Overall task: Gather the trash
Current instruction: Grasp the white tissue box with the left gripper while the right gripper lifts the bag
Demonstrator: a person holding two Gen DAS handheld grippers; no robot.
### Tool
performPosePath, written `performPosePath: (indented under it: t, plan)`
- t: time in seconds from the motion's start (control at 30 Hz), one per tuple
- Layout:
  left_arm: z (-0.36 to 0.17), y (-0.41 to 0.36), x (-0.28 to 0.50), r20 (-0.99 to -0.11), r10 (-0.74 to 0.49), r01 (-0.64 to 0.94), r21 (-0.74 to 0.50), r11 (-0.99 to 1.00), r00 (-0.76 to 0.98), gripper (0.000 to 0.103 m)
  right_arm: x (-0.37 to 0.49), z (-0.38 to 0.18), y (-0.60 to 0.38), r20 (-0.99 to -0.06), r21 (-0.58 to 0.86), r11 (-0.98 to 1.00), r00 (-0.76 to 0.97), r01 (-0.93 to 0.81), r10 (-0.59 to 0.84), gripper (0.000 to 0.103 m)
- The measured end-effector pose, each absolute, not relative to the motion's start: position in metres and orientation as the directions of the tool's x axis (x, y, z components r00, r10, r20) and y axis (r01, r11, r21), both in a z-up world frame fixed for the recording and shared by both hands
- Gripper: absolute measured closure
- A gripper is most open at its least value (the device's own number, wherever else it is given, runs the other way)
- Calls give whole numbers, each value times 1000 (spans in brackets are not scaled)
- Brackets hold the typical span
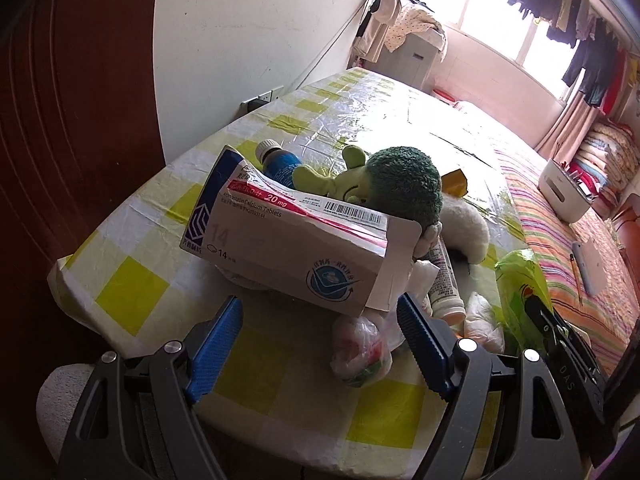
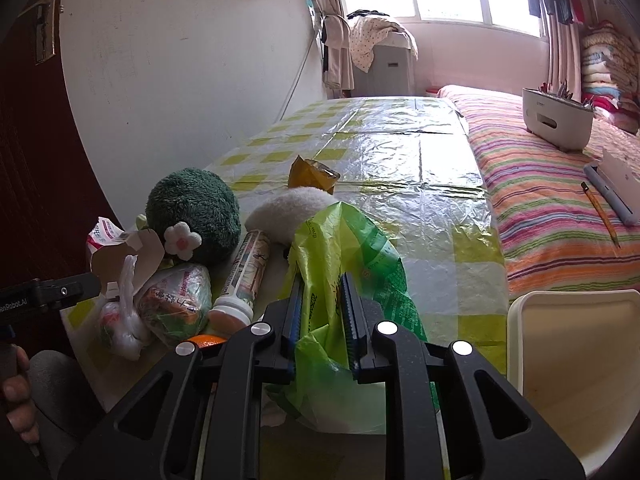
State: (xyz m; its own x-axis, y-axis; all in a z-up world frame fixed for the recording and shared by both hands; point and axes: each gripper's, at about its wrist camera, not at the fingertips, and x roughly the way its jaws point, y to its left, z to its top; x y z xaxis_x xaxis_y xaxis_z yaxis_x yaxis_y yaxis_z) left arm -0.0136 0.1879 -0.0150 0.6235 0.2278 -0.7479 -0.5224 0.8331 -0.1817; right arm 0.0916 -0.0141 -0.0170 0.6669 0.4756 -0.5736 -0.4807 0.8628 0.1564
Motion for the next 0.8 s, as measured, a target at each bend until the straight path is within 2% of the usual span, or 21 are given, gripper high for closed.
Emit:
performPosePath:
  t: [0.2,0.23,0.27,0.33,0.37,0.4,0.43,0.57,0.8]
  plan:
    - [-18,198,4,-745,315,-600,-141,788,588,26,90,-14,-27,-555,198,856,665,-477,499,86]
    - [-19,201,5,-748,321,-607,-136,783,581,29,90,-13,-29,-552,204,856,666,-476,502,86]
    - [-22,204,7,-752,320,-609,-135,781,577,35,90,-12,-31,-548,209,856,668,-474,504,86]
    - [-27,209,7,-763,308,-612,-142,778,569,64,89,-11,-37,-538,219,856,674,-469,507,86]
    - [-29,212,6,-764,293,-608,-159,778,574,74,88,-10,-40,-532,223,856,678,-466,507,86]
    - [-31,214,5,-765,281,-602,-170,780,580,79,89,-10,-42,-529,227,857,681,-462,507,86]
    - [-33,215,5,-765,269,-594,-178,784,585,90,89,-9,-45,-526,231,858,683,-459,507,86]
    - [-33,215,-3,-742,268,-577,-191,794,614,96,89,-6,-52,-513,245,863,696,-441,502,86]
    - [-19,203,-12,-676,296,-523,-155,838,675,98,81,3,-61,-463,250,869,735,-428,495,86]
